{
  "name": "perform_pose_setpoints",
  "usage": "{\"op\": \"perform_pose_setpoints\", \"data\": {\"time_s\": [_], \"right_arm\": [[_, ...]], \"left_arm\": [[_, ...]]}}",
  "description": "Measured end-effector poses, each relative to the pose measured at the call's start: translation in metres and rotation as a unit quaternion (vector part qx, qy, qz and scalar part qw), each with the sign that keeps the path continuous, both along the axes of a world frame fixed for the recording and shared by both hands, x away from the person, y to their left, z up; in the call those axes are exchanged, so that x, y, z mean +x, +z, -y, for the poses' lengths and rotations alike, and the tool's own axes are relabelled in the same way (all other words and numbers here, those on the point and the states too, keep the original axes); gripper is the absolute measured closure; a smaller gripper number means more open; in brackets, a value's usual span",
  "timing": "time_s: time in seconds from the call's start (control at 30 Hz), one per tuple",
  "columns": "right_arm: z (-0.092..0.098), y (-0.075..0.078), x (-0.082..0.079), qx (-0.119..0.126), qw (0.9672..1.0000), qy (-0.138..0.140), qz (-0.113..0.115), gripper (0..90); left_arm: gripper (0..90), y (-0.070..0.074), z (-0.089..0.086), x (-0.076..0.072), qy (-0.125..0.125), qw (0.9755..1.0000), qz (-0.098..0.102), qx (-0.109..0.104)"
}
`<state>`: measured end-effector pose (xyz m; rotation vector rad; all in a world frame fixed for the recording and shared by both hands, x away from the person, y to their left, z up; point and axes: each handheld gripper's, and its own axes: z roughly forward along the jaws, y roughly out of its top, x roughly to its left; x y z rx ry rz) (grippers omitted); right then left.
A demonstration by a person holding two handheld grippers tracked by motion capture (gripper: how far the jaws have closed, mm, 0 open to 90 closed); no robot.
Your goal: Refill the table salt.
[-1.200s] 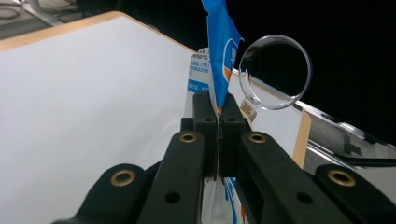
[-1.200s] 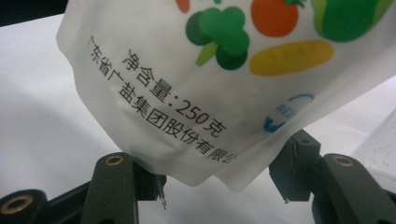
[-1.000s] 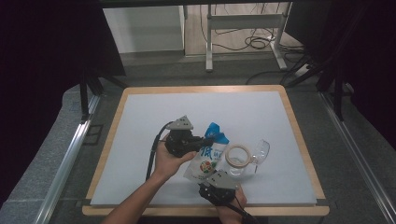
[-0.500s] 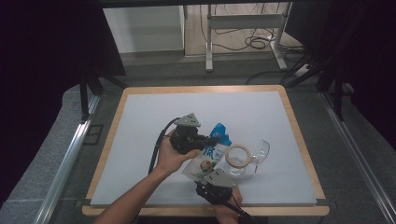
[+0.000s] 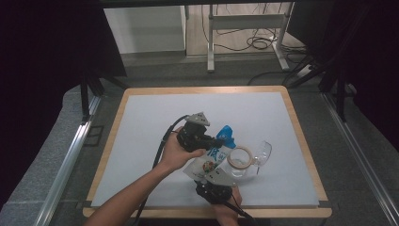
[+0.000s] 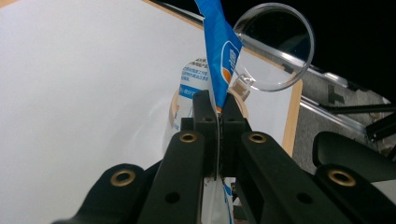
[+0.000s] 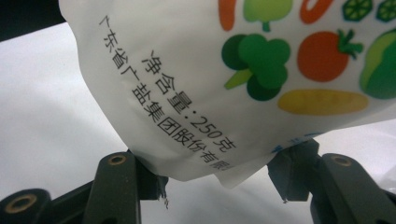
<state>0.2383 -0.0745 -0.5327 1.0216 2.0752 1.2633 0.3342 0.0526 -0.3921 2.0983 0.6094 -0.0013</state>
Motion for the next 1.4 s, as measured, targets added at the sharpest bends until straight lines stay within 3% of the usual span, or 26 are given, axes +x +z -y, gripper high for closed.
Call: {"op": "perform_pose_setpoints", "data": {"time_s": [0.53, 0.87, 1.4], "right_arm": [[-0.007, 0.005, -0.004, 0.016, 0.9998, -0.013, 0.005, 47.1], [-0.008, 0.004, -0.003, 0.006, 0.9999, -0.008, 0.005, 47.4], [-0.007, 0.006, -0.001, 0.014, 0.9999, 0.002, 0.009, 48.3]], "left_arm": [[89.9, 0.009, 0.020, 0.004, -0.027, 0.9986, -0.006, 0.044], [89.9, 0.006, 0.021, 0.009, -0.031, 0.9984, -0.019, 0.044], [89.9, 0.009, 0.023, 0.023, -0.050, 0.9966, -0.040, 0.051]]}}
